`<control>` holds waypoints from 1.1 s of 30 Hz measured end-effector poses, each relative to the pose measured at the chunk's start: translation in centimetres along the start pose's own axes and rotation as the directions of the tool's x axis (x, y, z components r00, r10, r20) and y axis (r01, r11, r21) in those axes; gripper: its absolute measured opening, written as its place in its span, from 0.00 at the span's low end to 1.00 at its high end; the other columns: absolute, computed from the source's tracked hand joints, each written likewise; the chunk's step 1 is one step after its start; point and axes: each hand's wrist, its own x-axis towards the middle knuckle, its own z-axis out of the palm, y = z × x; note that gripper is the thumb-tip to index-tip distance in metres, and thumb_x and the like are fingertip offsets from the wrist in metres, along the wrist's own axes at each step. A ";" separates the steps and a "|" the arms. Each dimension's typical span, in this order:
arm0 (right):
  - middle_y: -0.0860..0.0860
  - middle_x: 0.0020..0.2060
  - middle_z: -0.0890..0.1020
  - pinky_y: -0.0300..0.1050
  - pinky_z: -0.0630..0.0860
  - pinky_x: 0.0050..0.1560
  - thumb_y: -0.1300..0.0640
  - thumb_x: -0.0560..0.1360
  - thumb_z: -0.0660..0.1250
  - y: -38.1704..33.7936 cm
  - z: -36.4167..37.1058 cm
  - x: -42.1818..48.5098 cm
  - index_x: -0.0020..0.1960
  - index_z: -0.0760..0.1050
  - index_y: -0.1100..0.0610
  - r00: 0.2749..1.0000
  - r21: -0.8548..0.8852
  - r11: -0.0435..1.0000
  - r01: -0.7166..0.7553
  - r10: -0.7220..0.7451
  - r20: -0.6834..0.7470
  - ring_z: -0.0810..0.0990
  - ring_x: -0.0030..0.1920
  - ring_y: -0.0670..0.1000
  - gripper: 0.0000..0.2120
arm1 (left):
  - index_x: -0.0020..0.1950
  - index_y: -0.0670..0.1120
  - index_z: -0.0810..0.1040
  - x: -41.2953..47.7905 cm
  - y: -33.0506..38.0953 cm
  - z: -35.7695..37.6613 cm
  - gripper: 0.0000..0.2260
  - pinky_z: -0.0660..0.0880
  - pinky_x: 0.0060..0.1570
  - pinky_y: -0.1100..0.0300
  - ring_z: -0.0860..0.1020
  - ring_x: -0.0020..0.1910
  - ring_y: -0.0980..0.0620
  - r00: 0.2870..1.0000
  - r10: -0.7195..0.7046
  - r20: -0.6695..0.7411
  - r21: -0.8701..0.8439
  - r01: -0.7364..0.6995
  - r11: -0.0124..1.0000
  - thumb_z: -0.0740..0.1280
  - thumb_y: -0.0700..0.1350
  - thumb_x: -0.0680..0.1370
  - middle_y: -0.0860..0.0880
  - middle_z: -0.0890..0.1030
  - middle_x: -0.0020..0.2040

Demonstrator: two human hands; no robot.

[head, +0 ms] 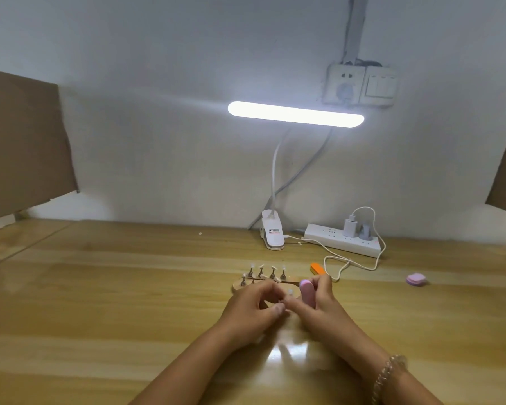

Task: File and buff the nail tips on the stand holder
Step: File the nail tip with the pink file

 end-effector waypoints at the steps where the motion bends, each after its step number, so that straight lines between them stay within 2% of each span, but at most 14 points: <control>1: 0.51 0.44 0.75 0.44 0.72 0.43 0.48 0.79 0.62 -0.1 -0.1 0.0 0.54 0.62 0.57 1.000 0.031 0.999 -0.020 0.020 -0.004 0.74 0.40 0.46 0.14 | 0.45 0.53 0.80 0.0 0.0 0.1 0.08 0.68 0.37 0.69 0.75 0.32 0.68 1.000 0.002 -0.023 0.002 -0.002 1.000 0.70 0.39 0.78 0.57 0.84 0.44; 2: 0.51 0.44 0.76 0.45 0.72 0.42 0.48 0.80 0.58 0.0 -0.2 -0.1 0.53 0.63 0.56 0.999 0.021 1.000 -0.012 0.013 -0.029 0.75 0.40 0.46 0.11 | 0.43 0.53 0.80 0.0 0.0 0.1 0.08 0.69 0.38 0.67 0.76 0.34 0.68 0.999 0.001 -0.043 -0.002 -0.001 1.000 0.71 0.40 0.77 0.56 0.85 0.45; 4: 0.50 0.41 0.78 0.49 0.73 0.42 0.51 0.83 0.55 0.6 -0.3 -0.3 0.51 0.67 0.55 0.984 -0.184 0.979 0.091 -0.116 -0.132 0.76 0.40 0.50 0.08 | 0.41 0.55 0.79 0.0 0.0 0.1 0.10 0.72 0.37 0.63 0.78 0.35 0.63 0.998 -0.015 -0.062 -0.015 0.014 1.000 0.72 0.41 0.77 0.56 0.85 0.46; 6: 0.47 0.40 0.79 0.50 0.73 0.44 0.51 0.82 0.59 1.0 -0.1 -0.8 0.51 0.72 0.52 0.943 -0.457 0.868 0.194 -0.294 -0.158 0.77 0.41 0.51 0.06 | 0.39 0.57 0.80 -0.2 0.1 0.2 0.10 0.74 0.34 0.60 0.75 0.31 0.61 0.997 -0.031 -0.067 -0.002 0.031 1.000 0.73 0.43 0.76 0.57 0.85 0.45; 8: 0.46 0.46 0.79 0.48 0.75 0.47 0.50 0.80 0.61 0.9 0.3 -1.1 0.58 0.75 0.49 0.913 -0.559 0.788 0.259 -0.388 -0.123 0.78 0.47 0.51 0.09 | 0.40 0.58 0.81 -0.4 0.2 0.2 0.09 0.76 0.36 0.58 0.74 0.30 0.63 0.997 -0.017 -0.072 0.024 0.019 1.000 0.72 0.43 0.76 0.57 0.85 0.43; 11: 0.46 0.57 0.76 0.46 0.74 0.55 0.48 0.81 0.58 1.1 0.4 -0.9 0.75 0.64 0.46 0.932 -0.535 0.788 0.306 -0.362 -0.001 0.76 0.56 0.47 0.22 | 0.46 0.54 0.84 -0.4 0.5 0.0 0.08 0.80 0.45 0.53 0.80 0.37 0.60 0.998 -0.005 -0.066 0.003 0.006 1.000 0.70 0.41 0.78 0.55 0.85 0.42; 13: 0.45 0.61 0.73 0.43 0.72 0.59 0.47 0.82 0.54 1.5 0.4 -1.0 0.79 0.54 0.46 0.936 -0.514 0.791 0.331 -0.346 0.071 0.73 0.60 0.44 0.26 | 0.48 0.53 0.84 -0.5 0.5 -0.1 0.08 0.80 0.47 0.50 0.81 0.40 0.56 0.999 0.003 -0.052 -0.004 -0.003 1.000 0.67 0.41 0.80 0.55 0.85 0.42; 14: 0.43 0.63 0.72 0.43 0.72 0.59 0.47 0.82 0.54 1.6 0.5 -1.2 0.79 0.54 0.45 0.931 -0.500 0.793 0.348 -0.356 0.082 0.73 0.60 0.43 0.25 | 0.48 0.54 0.83 -0.6 0.4 -0.1 0.09 0.79 0.47 0.50 0.81 0.41 0.55 0.999 0.015 -0.043 -0.001 -0.015 1.000 0.67 0.41 0.80 0.56 0.84 0.43; 17: 0.39 0.55 0.77 0.42 0.74 0.48 0.50 0.80 0.62 1.6 0.4 -1.1 0.70 0.65 0.43 0.912 -0.398 0.834 0.382 -0.410 0.018 0.77 0.45 0.38 0.19 | 0.45 0.59 0.80 -0.5 0.5 -0.3 0.13 0.76 0.48 0.52 0.79 0.43 0.58 0.999 0.042 -0.027 0.028 -0.041 0.999 0.65 0.41 0.81 0.59 0.82 0.42; 20: 0.39 0.45 0.80 0.40 0.72 0.39 0.50 0.74 0.71 1.7 0.2 -0.7 0.59 0.72 0.46 0.912 -0.350 0.869 0.350 -0.401 -0.084 0.77 0.34 0.42 0.15 | 0.44 0.60 0.78 -0.4 0.5 -0.4 0.13 0.74 0.50 0.54 0.77 0.44 0.59 1.000 0.025 -0.016 0.075 -0.023 0.997 0.64 0.41 0.82 0.60 0.81 0.42; 23: 0.36 0.43 0.79 0.37 0.73 0.38 0.44 0.69 0.73 1.6 0.3 -1.1 0.53 0.74 0.45 0.890 -0.427 0.814 0.394 -0.454 -0.046 0.77 0.37 0.39 0.15 | 0.46 0.58 0.79 -0.6 0.6 -0.4 0.12 0.75 0.50 0.53 0.78 0.46 0.55 1.000 0.008 0.000 0.084 -0.008 0.996 0.63 0.41 0.82 0.58 0.81 0.44; 26: 0.35 0.41 0.79 0.36 0.72 0.38 0.41 0.68 0.73 1.5 0.2 -0.8 0.47 0.75 0.42 0.908 -0.393 0.861 0.323 -0.399 -0.128 0.76 0.39 0.39 0.12 | 0.48 0.56 0.80 -0.6 0.6 -0.4 0.10 0.75 0.50 0.56 0.79 0.46 0.57 1.000 0.013 0.008 0.112 -0.013 0.994 0.63 0.42 0.82 0.58 0.82 0.44; 30: 0.36 0.42 0.78 0.32 0.68 0.35 0.36 0.67 0.71 1.7 0.3 -1.0 0.47 0.75 0.42 0.897 -0.444 0.832 0.332 -0.425 -0.125 0.75 0.40 0.39 0.14 | 0.47 0.58 0.79 -0.6 0.3 -0.5 0.10 0.74 0.49 0.57 0.79 0.46 0.58 1.000 0.014 0.015 0.132 -0.016 0.991 0.63 0.43 0.82 0.60 0.81 0.43; 33: 0.36 0.42 0.79 0.35 0.71 0.38 0.39 0.68 0.72 1.8 0.3 -0.6 0.45 0.76 0.42 0.912 -0.335 0.894 0.297 -0.370 -0.178 0.77 0.40 0.43 0.11 | 0.46 0.56 0.80 -0.6 0.1 -0.4 0.08 0.74 0.48 0.58 0.78 0.43 0.60 1.000 0.017 0.019 0.130 -0.019 0.991 0.64 0.45 0.82 0.62 0.80 0.41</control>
